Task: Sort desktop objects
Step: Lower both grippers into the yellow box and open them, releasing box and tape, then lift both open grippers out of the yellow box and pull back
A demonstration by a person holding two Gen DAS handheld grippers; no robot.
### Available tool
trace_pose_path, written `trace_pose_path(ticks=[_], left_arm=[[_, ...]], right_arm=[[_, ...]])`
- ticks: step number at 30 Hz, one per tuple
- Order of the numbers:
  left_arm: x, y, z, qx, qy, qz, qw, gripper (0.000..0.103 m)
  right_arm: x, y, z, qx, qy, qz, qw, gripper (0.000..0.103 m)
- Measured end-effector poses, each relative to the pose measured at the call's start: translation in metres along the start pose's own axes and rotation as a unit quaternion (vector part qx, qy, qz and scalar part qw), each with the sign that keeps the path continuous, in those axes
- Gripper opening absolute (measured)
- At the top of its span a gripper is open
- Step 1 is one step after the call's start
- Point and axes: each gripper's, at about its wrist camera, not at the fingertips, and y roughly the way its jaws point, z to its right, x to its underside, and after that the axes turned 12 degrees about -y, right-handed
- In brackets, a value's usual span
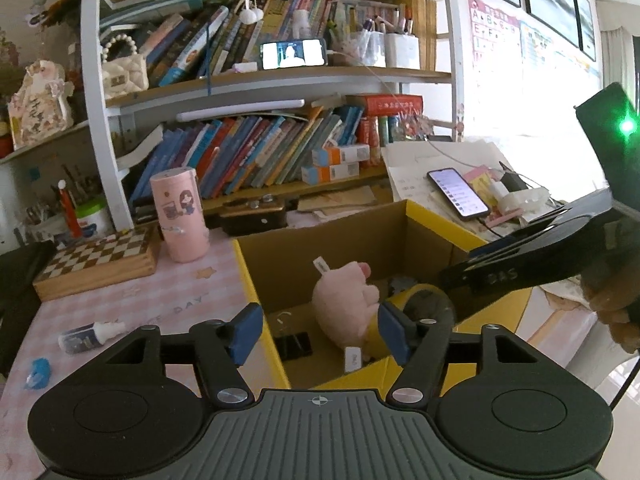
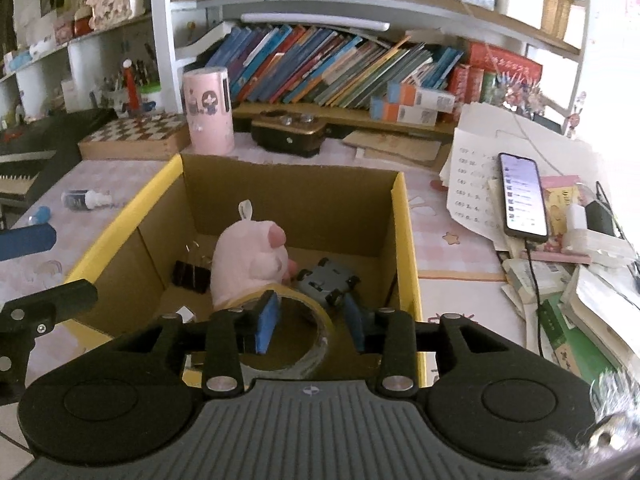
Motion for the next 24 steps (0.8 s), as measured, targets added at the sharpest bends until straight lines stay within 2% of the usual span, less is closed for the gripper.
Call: trace_pose_path(ticks=[18,24], left_arm=[[0.012,-0.037,-0.023,0.007,-0.022,0.018,0.9996,0.069],[0.019,-0.046,-0.035,0.008,-0.021,0.016,0.9996,0.070]], right_arm=[[0.021,-0.061,-0.019,0.045,0.055,0.036,0.997,0.038],[0.037,-0.077,-0.033,0.061,0.093,0.037,0.993,0.039]])
